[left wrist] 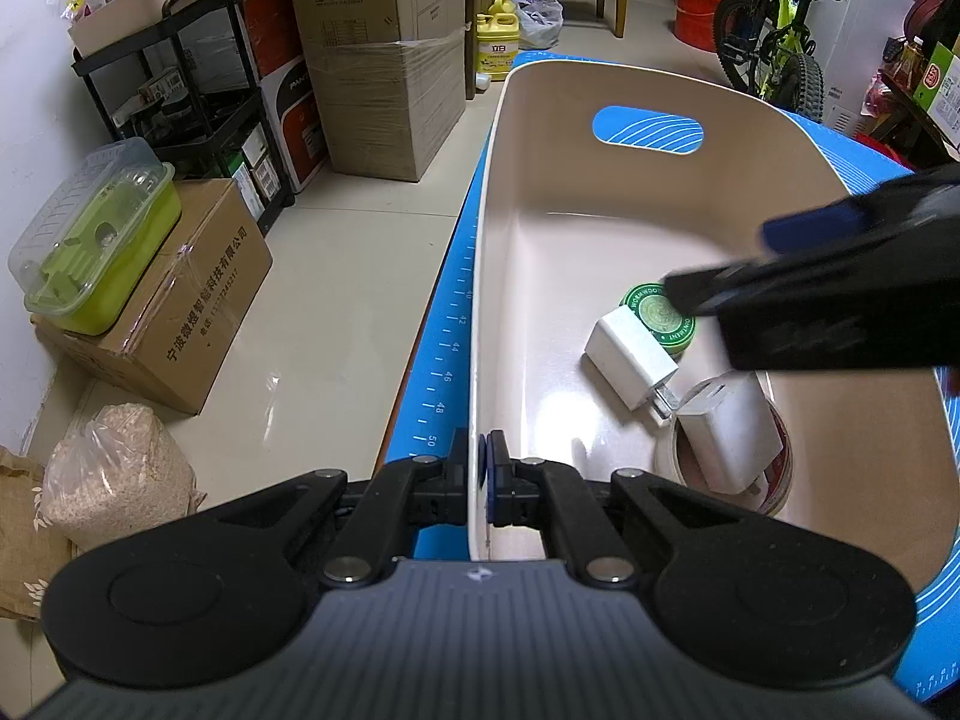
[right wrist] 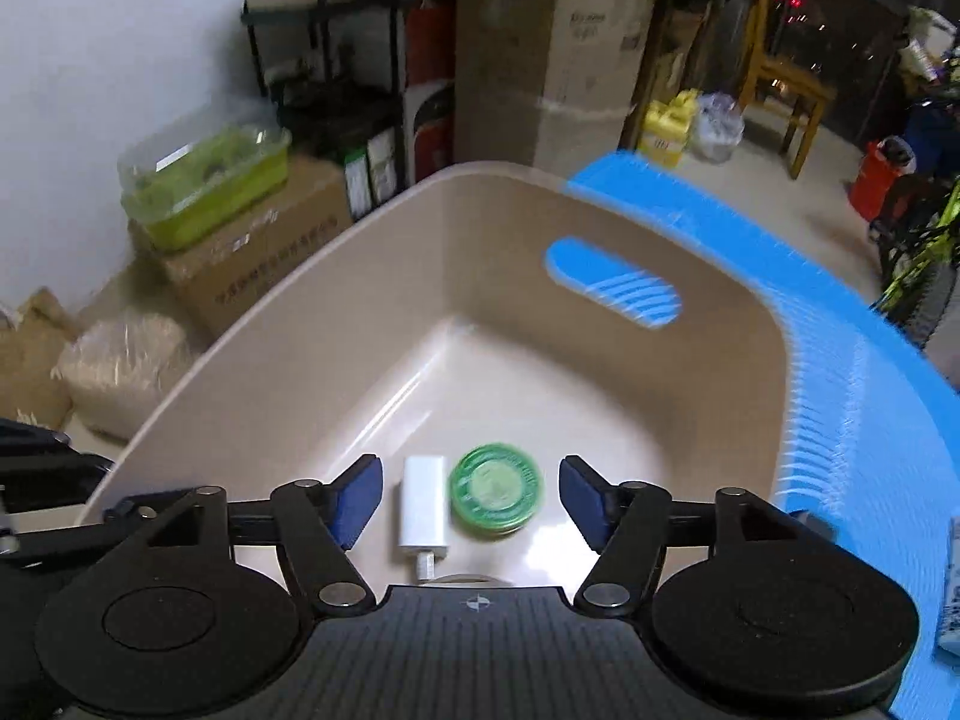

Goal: Organize rigid objects
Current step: 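Move the right gripper to the orange-purple toy and grasp it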

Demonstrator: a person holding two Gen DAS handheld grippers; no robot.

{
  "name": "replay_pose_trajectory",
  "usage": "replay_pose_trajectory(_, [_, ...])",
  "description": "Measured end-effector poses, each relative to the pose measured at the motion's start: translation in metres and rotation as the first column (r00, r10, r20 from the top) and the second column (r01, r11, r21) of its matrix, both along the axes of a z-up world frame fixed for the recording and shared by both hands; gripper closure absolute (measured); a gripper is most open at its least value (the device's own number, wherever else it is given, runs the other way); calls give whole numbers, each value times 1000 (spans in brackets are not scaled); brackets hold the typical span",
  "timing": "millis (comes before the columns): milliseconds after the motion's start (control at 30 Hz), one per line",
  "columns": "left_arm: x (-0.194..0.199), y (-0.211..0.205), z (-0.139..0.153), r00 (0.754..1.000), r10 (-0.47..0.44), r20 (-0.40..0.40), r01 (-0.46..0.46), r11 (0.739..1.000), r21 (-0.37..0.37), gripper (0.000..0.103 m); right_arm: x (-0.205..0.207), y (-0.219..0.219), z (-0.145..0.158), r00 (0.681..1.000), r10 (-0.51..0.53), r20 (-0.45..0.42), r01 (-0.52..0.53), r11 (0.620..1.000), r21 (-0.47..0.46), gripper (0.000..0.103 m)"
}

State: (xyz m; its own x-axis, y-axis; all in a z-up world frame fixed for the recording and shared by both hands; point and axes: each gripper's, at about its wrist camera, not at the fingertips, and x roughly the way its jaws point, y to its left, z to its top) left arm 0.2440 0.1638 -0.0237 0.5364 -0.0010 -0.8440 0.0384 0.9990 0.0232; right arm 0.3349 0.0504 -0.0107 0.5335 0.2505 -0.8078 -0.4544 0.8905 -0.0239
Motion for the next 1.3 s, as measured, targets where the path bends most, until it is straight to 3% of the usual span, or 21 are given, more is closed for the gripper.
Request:
replay_pose_trajectory(233, [0,-1,-1,1000,1,-1,-1,1000,-1,97,-17,-54,37,992,-64,107,61,998,31,25])
replay_pose_trajectory(433, [0,-1,-1,1000,2,-1,-2,1000,-2,97,-31,-97,42,975,-116,191,120,993,-10,15])
replay_pose_trajectory(633, [0,-1,0,1000,1,-1,-1,1000,-2,97,-25,-147,18,958,-248,144,251,968,1,12])
replay_pose_trajectory(900, [0,-1,0,1000,2,-1,-2,1000,-1,97,-11,-195,-30,912,-403,78,400,915,50,12])
replay_pose_trajectory(1300, [-1,0,-1,1000,1,-1,-1,1000,-1,97,11,-210,-81,855,-519,-18,517,847,125,15])
